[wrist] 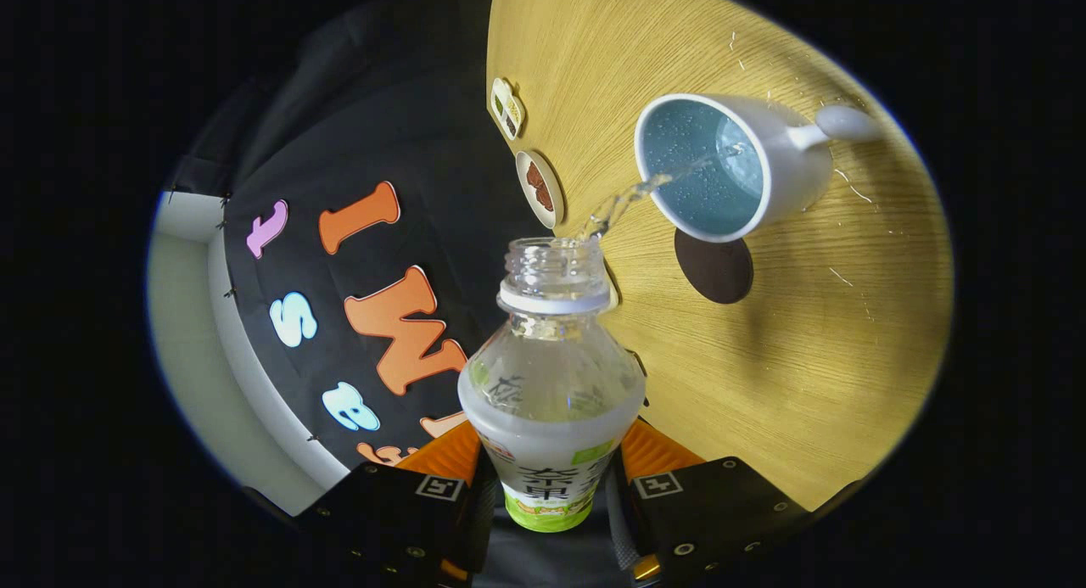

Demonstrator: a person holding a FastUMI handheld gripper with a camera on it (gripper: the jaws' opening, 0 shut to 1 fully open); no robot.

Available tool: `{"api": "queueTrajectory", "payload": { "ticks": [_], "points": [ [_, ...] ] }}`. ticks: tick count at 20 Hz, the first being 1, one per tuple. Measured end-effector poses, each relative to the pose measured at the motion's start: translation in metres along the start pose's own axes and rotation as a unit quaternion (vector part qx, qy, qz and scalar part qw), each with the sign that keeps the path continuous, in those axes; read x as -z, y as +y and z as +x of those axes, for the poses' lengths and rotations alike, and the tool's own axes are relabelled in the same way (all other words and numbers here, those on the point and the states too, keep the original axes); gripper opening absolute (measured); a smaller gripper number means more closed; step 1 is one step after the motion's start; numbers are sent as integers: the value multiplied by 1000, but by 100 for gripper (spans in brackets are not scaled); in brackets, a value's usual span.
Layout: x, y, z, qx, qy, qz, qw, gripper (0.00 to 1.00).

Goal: Take the bottle from table, then pour the juice into the cup, finally place the bottle on the coaster

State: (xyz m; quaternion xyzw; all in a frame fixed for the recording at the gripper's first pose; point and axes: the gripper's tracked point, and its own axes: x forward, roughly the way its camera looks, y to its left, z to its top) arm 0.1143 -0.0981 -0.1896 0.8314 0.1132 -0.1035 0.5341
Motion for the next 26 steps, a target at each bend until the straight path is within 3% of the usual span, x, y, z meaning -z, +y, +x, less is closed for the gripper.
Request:
{"api": "queueTrajectory", "payload": {
  "ticks": [26],
  "points": [
    [-1, 13, -2, -1, 5, 56, 998, 58]
  ]
}}
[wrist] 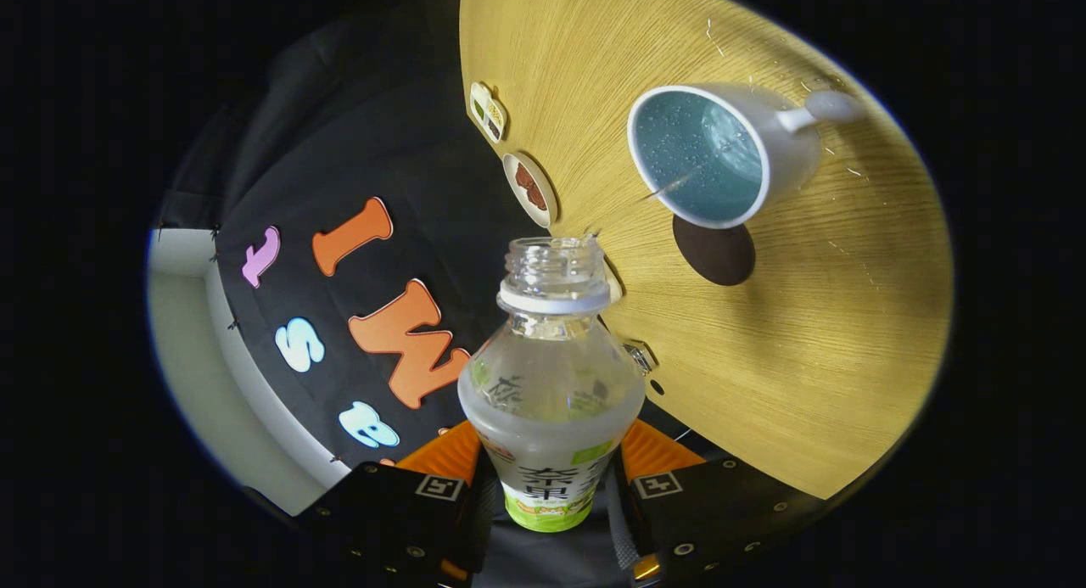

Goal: Take the bottle from table, then pour the juice into the cup, finally place the bottle on the coaster

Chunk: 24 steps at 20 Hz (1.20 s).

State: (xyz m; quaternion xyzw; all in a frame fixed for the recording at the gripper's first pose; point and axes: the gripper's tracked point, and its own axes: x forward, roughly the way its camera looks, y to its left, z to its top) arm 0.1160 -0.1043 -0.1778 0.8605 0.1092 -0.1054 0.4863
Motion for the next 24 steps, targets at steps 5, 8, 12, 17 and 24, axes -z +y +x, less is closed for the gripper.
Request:
{"api": "queueTrajectory", "payload": {
  "ticks": [5, 8, 12, 17, 24],
  "points": [
    [-3, 2, 0, -6, -9, 21, 1000, 58],
    [-3, 2, 0, -2, -8, 22, 1000, 58],
    [-3, 0, 1, -2, -7, 35, 999, 58],
    [-5, -2, 0, 6, -10, 40, 999, 58],
    [-17, 0, 1, -4, -29, 4, 1000, 58]
  ]
}}
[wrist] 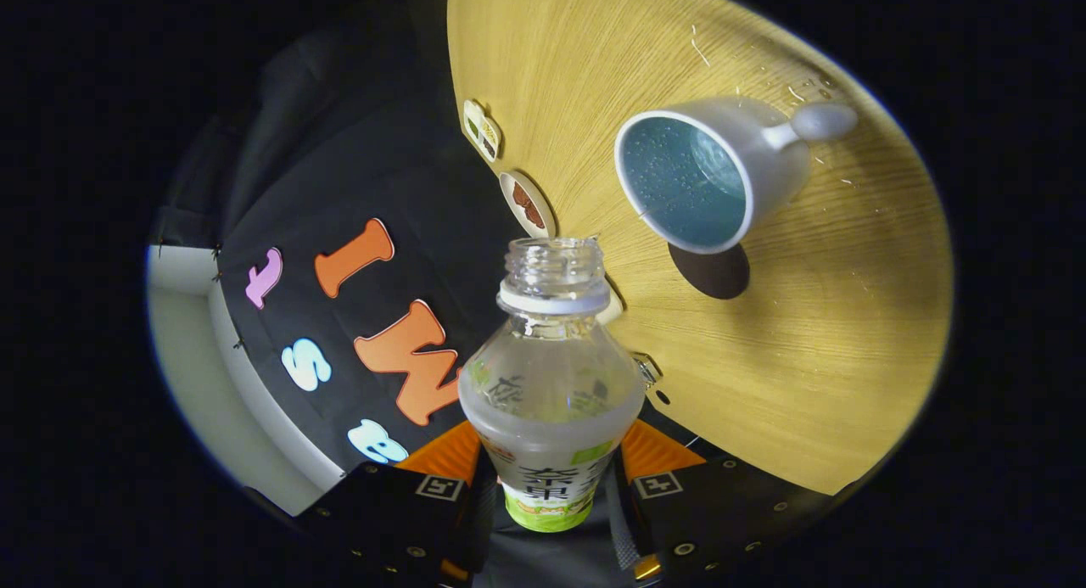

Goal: Take the bottle from table, then pour the juice into the cup, finally place the bottle on the coaster

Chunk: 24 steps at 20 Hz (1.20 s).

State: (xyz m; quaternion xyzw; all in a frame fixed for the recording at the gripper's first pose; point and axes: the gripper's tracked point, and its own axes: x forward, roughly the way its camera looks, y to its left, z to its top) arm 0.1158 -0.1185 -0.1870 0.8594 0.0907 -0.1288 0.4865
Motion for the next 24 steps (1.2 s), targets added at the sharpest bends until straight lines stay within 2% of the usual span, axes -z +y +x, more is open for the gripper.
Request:
{"api": "queueTrajectory", "payload": {
  "ticks": [2, 4, 7, 11, 14, 17, 18, 20, 24],
  "points": [
    [-1, 6, 0, -16, -1, -25, 1000, 58],
    [1, 2, 7, -10, 0, -116, 993, 57],
    [2, 4, 6, -4, -3, -267, 964, 58],
    [-7, 16, -4, 2, -28, -406, 913, 58],
    [-14, 16, -9, 15, -43, -475, 879, 58],
    [-6, 15, -3, 11, -44, -498, 866, 58],
    [-3, 13, -1, 10, -45, -512, 858, 58],
    [0, 6, 2, 21, -50, -562, 825, 58],
    [0, -2, 12, 52, -62, -661, 746, 58]
  ]
}}
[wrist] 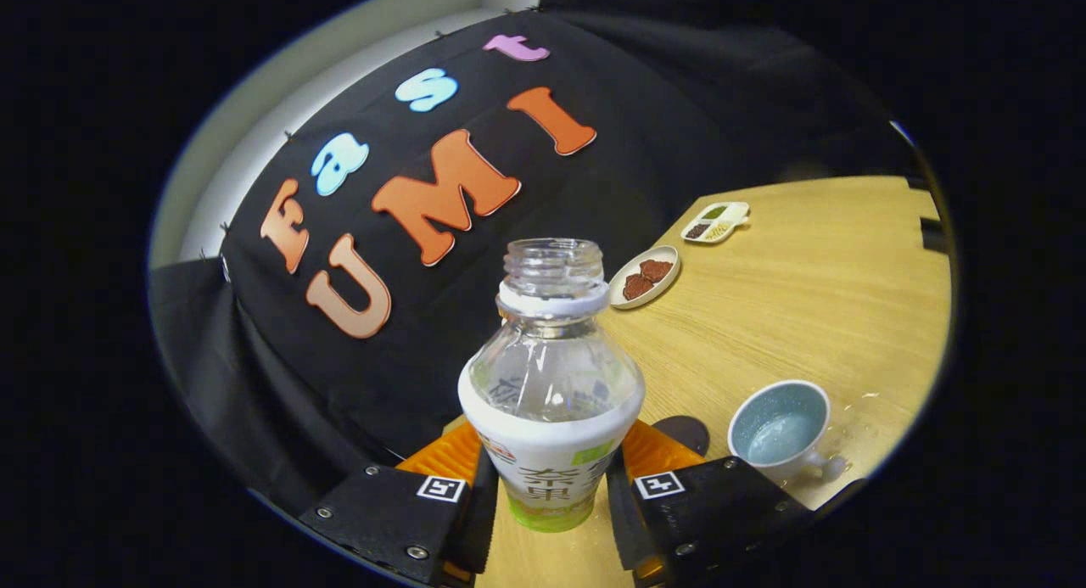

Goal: Take the bottle from table, then pour the juice into the cup, finally place the bottle on the coaster

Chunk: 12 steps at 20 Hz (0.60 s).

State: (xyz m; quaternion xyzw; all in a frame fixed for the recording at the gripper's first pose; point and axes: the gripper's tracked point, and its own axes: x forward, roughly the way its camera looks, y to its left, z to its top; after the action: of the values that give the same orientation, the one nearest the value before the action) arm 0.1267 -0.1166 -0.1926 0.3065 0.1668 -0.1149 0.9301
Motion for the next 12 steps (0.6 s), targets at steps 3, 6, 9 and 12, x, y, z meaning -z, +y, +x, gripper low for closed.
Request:
{"api": "queueTrajectory", "payload": {
  "ticks": [3, 6, 9, 12],
  "points": [
    [2, -1, 13, 17, -3, -52, 998, 58],
    [11, -8, 29, 34, -3, -92, 995, 58],
    [19, -15, 48, 54, 0, -145, 988, 58],
    [22, -29, 63, 84, -1, -175, 981, 58]
  ]
}}
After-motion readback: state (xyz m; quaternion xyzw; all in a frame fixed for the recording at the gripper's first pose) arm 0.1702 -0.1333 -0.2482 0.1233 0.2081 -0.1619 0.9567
